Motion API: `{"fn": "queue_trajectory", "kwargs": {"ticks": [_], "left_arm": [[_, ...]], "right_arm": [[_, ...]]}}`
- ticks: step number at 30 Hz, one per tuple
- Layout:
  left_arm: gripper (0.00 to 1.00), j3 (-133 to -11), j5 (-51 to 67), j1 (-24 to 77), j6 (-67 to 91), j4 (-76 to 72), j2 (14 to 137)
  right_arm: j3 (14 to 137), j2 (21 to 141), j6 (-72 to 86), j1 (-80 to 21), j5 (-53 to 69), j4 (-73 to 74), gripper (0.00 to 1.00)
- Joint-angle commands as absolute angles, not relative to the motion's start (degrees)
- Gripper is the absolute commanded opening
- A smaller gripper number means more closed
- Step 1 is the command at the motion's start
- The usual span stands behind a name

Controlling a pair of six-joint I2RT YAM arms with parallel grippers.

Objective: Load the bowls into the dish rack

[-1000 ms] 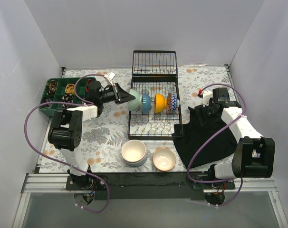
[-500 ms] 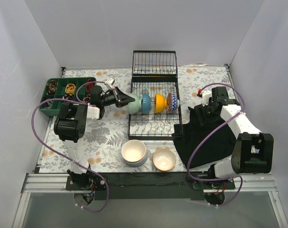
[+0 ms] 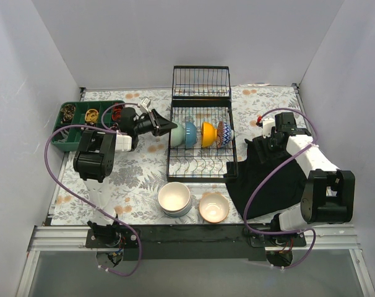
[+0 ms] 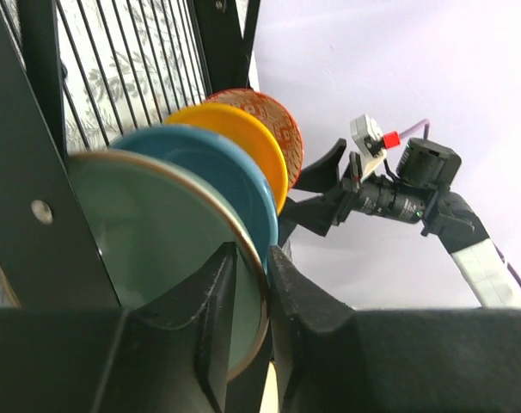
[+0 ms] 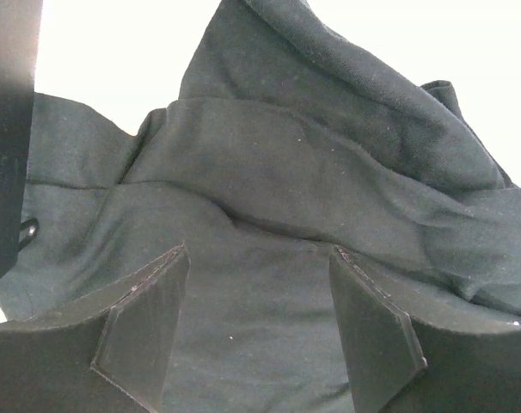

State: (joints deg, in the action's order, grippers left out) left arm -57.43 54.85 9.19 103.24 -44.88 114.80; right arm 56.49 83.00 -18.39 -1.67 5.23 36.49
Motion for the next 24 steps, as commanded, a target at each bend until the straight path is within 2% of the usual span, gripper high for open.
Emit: {"fn": "queue_trajectory", "kwargs": {"ticks": [1,3,5,13,19,24], "left_arm": [[0.22,-61.8,53.3,9.1,99.7,-40.5,115.0],[0.29,-62.9,53.3,9.1,98.4,-38.1,114.8],[0.32,-63.5,53.4,9.1,95.9,-36.5,114.3],[0.50,-63.9,45.5,7.4,81.7,-14.1,103.3],[0.57,-62.1,41.1,2.0,72.3,-1.0,94.9],[0.57,-62.9,36.5,-3.6,59.9,15.3,87.1]], "right_arm": [[57.7,82.8,-18.9,-1.9,5.4,35.9,0.74],[57.5,82.6,-18.9,-1.9,5.5,35.7,0.74],[57.4,82.3,-18.9,-1.9,5.5,35.7,0.74],[56.9,80.5,-18.9,-1.9,6.0,35.6,0.74],[54.9,77.9,-19.1,-1.9,6.3,35.5,0.75],[52.8,75.4,-20.1,-1.8,6.7,35.6,0.75]]}}
